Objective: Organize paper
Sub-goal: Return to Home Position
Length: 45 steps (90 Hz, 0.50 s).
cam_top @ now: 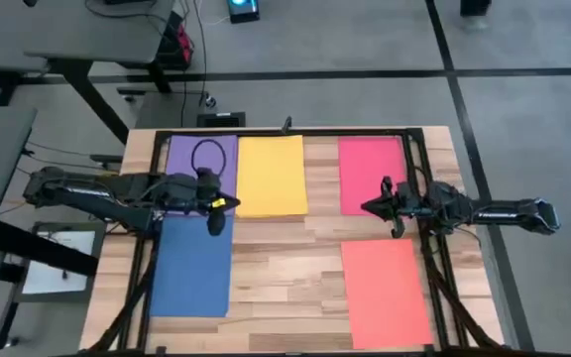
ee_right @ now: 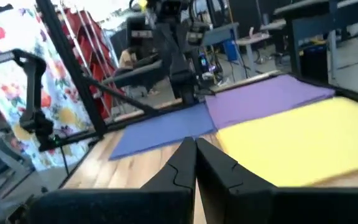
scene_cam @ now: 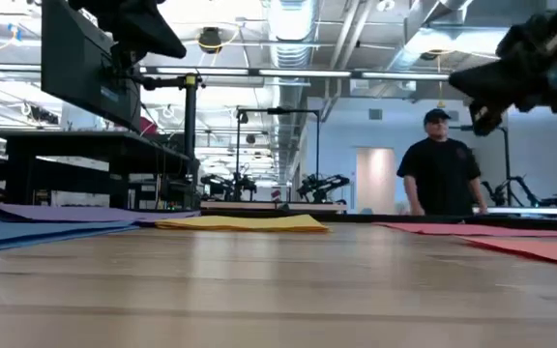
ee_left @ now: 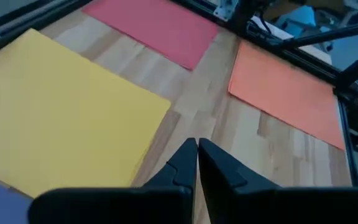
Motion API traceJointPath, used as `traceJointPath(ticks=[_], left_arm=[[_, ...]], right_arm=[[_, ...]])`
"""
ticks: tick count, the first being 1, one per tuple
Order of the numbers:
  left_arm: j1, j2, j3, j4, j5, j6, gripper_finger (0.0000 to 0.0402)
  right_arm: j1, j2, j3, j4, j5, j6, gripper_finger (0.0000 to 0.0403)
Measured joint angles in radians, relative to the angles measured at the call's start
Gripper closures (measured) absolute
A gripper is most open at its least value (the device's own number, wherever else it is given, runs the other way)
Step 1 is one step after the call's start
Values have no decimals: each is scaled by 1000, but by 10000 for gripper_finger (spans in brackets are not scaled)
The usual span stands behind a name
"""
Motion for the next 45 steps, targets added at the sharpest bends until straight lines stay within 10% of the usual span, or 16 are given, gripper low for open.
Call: traceJointPath(ticks=[23,45], left_arm=[[-8,0,0,8,-1,-38,402],[-11,0,0,26,-1,-23,402]], right_arm=[[58,-30,0,-192,180,32,403],[69,-25,-1,-203,78,-29,403]])
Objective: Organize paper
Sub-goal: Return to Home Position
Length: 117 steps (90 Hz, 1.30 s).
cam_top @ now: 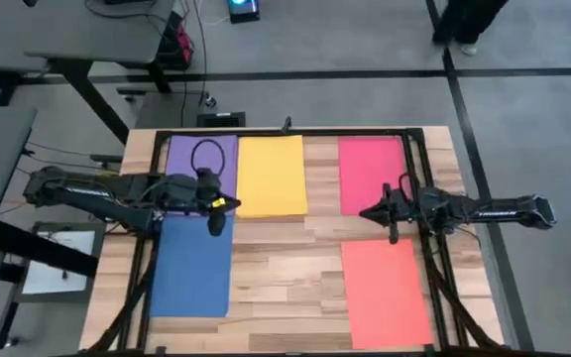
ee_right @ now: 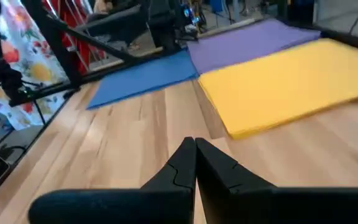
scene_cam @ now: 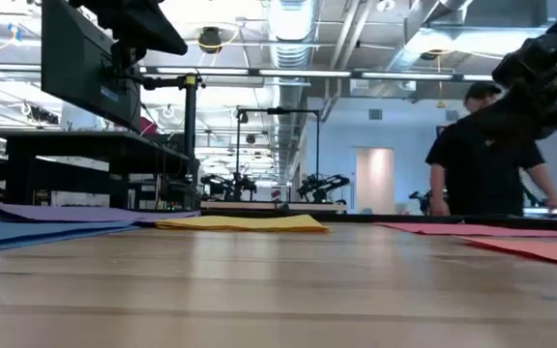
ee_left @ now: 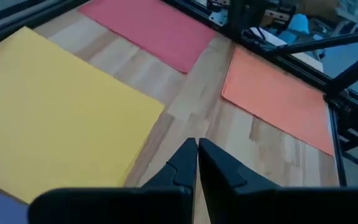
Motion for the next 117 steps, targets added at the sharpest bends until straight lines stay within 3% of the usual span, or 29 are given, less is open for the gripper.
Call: traceJointPath(ticks=[21,36,58,71,78,87,96,117], left_arm=[[-12,-5,0,46,0,29,402],[-29,-6,0,51,-9,50,402],[-64,-6,0,59,-142,121,402],[-71,-6,-40,140,-166,177,402],[-76,-9,-85,262,-138,169,402],[-78,-10,-147,407,-17,160,402],[-78,-9,-185,445,41,183,402],[-70,-54,-198,448,49,311,402]], right_arm=[[0,-186,15,-32,-37,-50,403],[4,-186,32,-84,-38,-49,403],[4,-165,28,-83,-16,-11,403],[4,-104,12,-46,29,22,403],[11,-71,12,-45,27,37,403],[29,-14,12,-46,26,106,403],[36,34,11,-46,26,204,403],[39,91,10,-38,25,214,403]])
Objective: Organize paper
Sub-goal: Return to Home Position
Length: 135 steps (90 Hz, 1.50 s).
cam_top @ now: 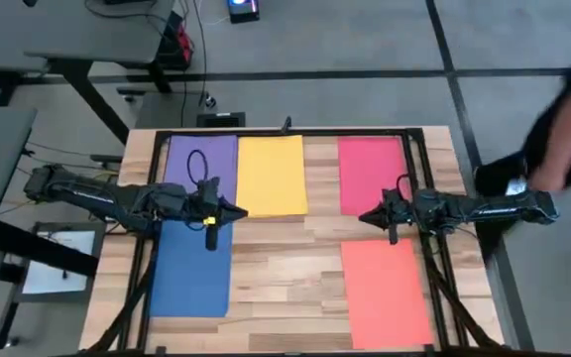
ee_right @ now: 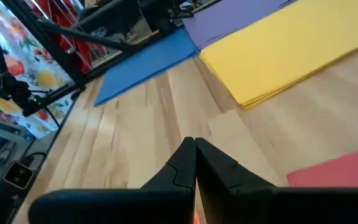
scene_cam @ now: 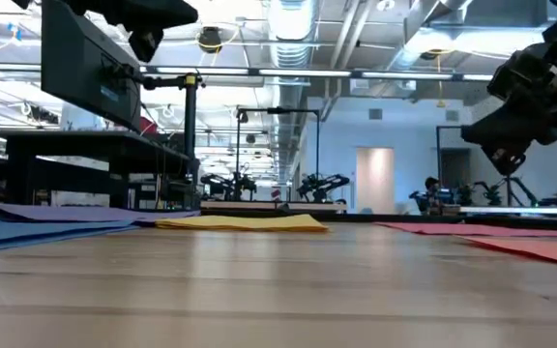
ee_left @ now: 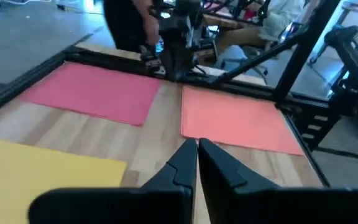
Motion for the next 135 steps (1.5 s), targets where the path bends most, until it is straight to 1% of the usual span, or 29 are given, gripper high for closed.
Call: traceJointPath(ticks=[7,16,20,34,39,56,77,93,101,108,125,135], left_arm=[[6,-21,0,12,0,18,402],[7,-58,0,8,0,25,402],[7,-75,0,7,0,39,402],[7,-137,0,3,0,69,402],[7,-154,0,-11,0,69,402],[7,-188,1,-75,-1,65,402],[7,-191,1,-64,-4,53,402],[7,-191,1,-64,-45,43,402],[12,-191,0,-64,-53,14,402],[12,-192,-19,-57,-53,-15,402],[12,-191,-91,-69,-52,-105,402],[13,-191,-109,-68,-53,-102,402]], right_arm=[[-1,6,-1,8,2,-11,403],[-11,3,-4,35,71,-24,403],[-18,0,-5,53,86,-41,403],[-17,-26,-8,208,87,-187,403],[-17,-41,-8,232,87,-237,403],[-23,-81,-8,171,88,-252,403],[-23,-80,-8,134,88,-244,403],[-22,-97,-8,140,90,-249,403],[-20,-106,-7,110,90,-250,403],[-20,-111,-7,52,91,-245,403],[-20,-105,-4,29,83,-249,403],[-20,-106,-4,28,82,-249,403]])
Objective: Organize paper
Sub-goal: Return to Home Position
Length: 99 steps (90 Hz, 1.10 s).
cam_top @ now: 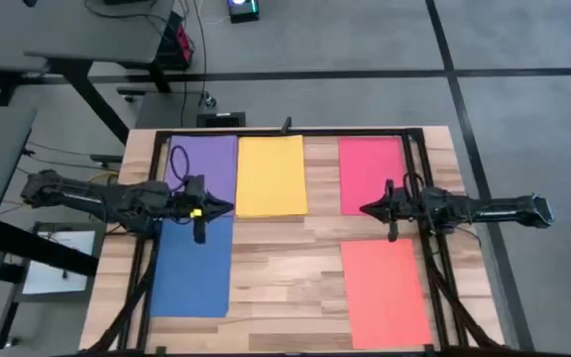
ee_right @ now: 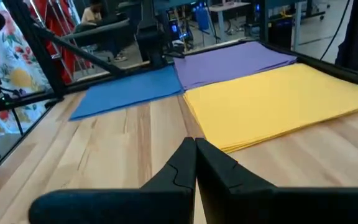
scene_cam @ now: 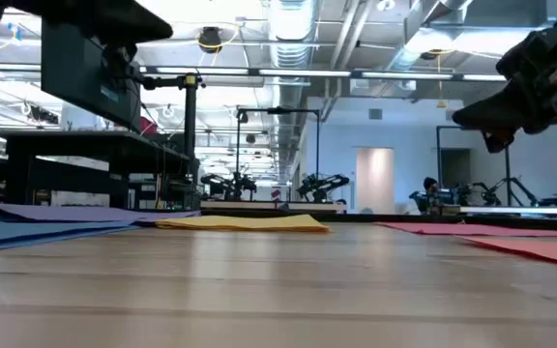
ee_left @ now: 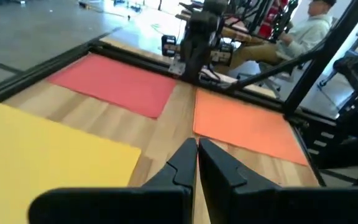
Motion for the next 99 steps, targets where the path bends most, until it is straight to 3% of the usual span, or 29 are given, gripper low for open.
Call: traceJointPath(ticks=[23,39,57,82,99], left_arm=[[18,0,-88,5,-64,28,402],[29,-10,-184,8,126,74,402],[31,-68,-269,-16,176,137,402],[26,-333,-428,11,206,183,402],[35,-539,-481,19,151,255,402]], right_arm=[[0,0,0,-2,0,-2,403],[0,0,0,-2,-1,-2,403],[0,0,0,-2,-1,-2,403],[0,0,0,-2,-1,-2,403],[0,0,0,-1,-1,-1,403]])
